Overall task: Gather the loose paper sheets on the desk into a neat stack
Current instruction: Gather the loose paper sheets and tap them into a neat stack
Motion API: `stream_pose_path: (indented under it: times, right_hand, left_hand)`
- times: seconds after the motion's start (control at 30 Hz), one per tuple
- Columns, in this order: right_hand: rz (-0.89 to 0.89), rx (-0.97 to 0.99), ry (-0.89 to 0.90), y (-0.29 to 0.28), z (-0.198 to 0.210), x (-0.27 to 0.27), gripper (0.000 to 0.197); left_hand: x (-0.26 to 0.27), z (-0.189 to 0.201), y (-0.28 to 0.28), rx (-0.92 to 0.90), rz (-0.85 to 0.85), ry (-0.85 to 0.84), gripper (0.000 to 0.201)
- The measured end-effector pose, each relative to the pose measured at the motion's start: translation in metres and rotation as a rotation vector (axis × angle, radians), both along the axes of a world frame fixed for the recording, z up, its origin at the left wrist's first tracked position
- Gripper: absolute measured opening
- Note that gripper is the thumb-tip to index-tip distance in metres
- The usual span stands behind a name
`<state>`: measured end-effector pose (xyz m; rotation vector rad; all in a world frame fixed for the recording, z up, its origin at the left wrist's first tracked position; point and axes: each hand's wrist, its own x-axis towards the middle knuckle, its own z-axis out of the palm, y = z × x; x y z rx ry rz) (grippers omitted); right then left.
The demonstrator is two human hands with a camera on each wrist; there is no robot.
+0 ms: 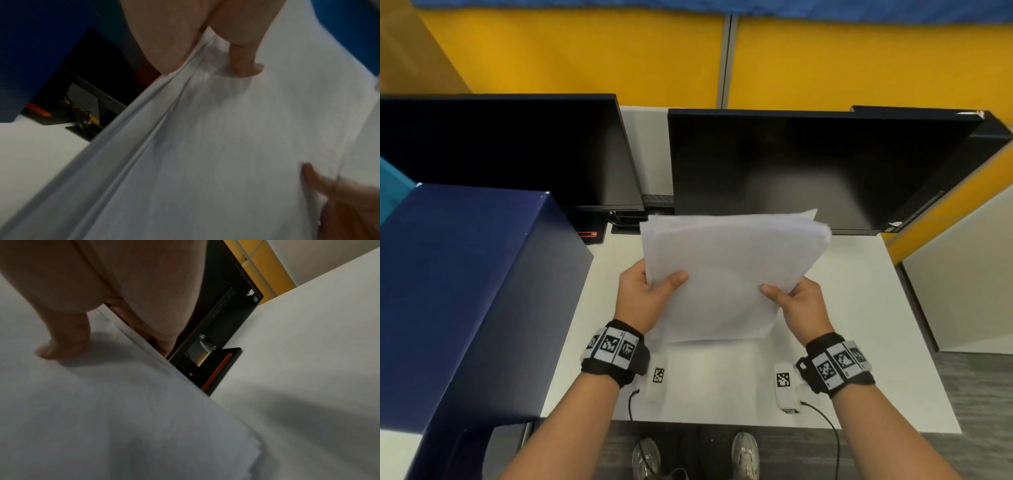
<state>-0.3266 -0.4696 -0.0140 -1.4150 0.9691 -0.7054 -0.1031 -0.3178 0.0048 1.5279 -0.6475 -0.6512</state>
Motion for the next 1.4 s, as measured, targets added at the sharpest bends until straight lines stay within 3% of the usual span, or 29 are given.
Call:
stream_pose_path:
  times: [0.1,0.33,0.47,0.63,0.7,0.77,0.87,0.97,1.03,1.1,1.17,1.23,1.3,1.4]
  right_hand:
    - [-0.063,-0.029,-0.079,0.001,0.009,0.002,0.023]
    - [-0.067,-0.145,-0.068,0.002,0.019,0.008,0.026]
    - [-0.027,-0.08,0.01,0.001,0.006,0.005,0.034]
    - [-0.068,0.018,0.089,-0.002,-0.008,0.011,0.026]
    - [-0.079,0.013,0.103,-0.002,-0.001,0.012,0.031]
    - [-0.089,-0.125,0.15,0.001,0.016,0.011,0.056]
    - [-0.105,-0.644,0.288,0.007,0.049,0.013,0.088]
    - [0.037,-1.133,0.524,0.015,0.081,0.029,0.077]
    - [0.171,-1.233,0.699,0.017,0.087,0.042,0.067]
    - [0.177,-1.234,0.772,0.013,0.083,0.043,0.066]
    - [0.016,-1.166,0.711,0.008,0.074,0.027,0.076]
    - [-0.185,-0.937,0.547,0.003,0.054,0.003,0.09]
    - [-0.299,-0.511,0.38,0.004,0.026,-0.017,0.109]
    - [-0.222,0.141,0.064,0.01,-0.013,-0.02,0.127]
  left_hand:
    - [0.003,0.0,0.001,0.053,-0.106,0.038,0.045]
    - [-0.008,-0.018,0.0,0.058,0.021,0.033,0.041]
    - [-0.013,-0.034,-0.002,0.114,-0.002,0.088,0.05]
    - [-0.015,-0.038,-0.013,0.167,0.035,0.153,0.032]
    - [-0.012,-0.038,-0.014,0.163,0.041,0.138,0.033]
    - [-0.008,-0.036,-0.014,0.155,0.026,0.116,0.035]
    - [-0.005,-0.035,-0.014,0.139,0.022,0.098,0.033]
    - [-0.006,-0.036,-0.016,0.125,0.013,0.078,0.029]
    - [-0.01,-0.035,-0.017,0.114,-0.007,0.071,0.027]
    - [-0.011,-0.033,-0.018,0.111,-0.013,0.068,0.027]
    - [-0.007,-0.027,-0.016,0.104,0.033,0.081,0.029]
    - [0.002,-0.02,-0.013,0.049,0.156,0.148,0.036]
    - [0.012,-0.012,-0.01,-0.057,0.256,0.19,0.041]
    - [0.016,-0.002,-0.009,-0.174,0.276,0.257,0.042]
